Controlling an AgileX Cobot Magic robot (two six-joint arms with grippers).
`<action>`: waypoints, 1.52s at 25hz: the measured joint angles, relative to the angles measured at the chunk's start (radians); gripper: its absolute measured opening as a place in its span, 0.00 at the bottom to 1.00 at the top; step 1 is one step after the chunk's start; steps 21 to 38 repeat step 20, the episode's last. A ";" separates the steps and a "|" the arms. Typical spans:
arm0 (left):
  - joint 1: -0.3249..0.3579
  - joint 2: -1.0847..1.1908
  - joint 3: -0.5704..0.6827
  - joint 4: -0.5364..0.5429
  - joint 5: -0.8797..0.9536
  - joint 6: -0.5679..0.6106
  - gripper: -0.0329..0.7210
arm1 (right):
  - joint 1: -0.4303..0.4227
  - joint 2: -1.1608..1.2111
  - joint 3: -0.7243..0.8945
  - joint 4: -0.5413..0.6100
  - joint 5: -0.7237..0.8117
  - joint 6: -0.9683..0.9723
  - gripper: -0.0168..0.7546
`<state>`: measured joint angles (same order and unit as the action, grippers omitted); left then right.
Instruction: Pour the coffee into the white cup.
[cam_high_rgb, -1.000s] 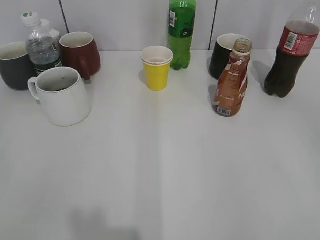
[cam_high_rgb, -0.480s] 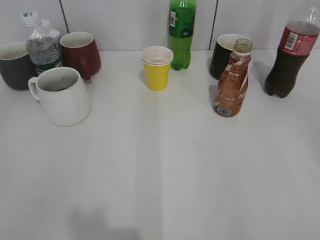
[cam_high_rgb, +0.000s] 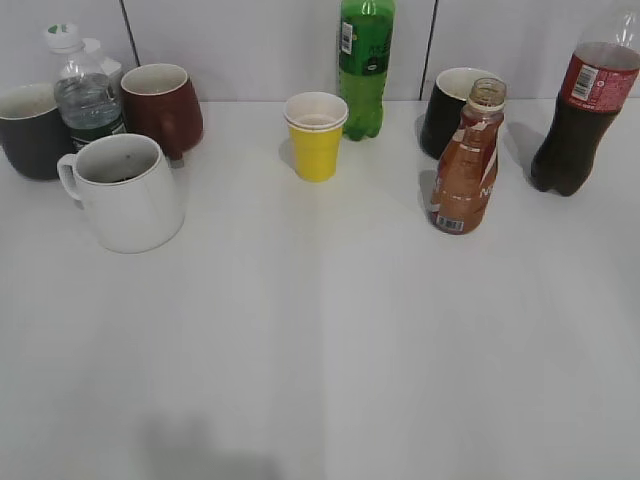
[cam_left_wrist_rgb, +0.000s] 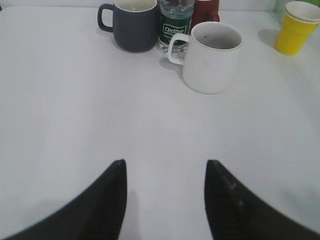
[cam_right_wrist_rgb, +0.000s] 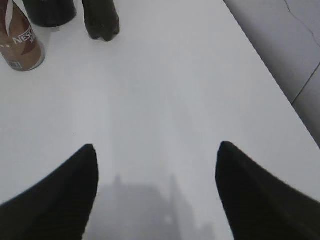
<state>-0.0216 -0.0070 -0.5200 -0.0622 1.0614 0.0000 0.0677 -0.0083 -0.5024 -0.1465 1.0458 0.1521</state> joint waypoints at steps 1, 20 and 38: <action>0.000 0.000 0.000 0.000 0.000 0.000 0.56 | 0.000 0.000 0.000 0.000 0.000 0.000 0.76; 0.000 0.000 0.000 0.000 0.000 0.000 0.56 | 0.000 0.000 0.000 0.000 0.000 0.000 0.76; 0.000 0.000 0.000 0.000 0.000 0.000 0.56 | 0.000 0.000 0.000 0.000 0.000 0.000 0.76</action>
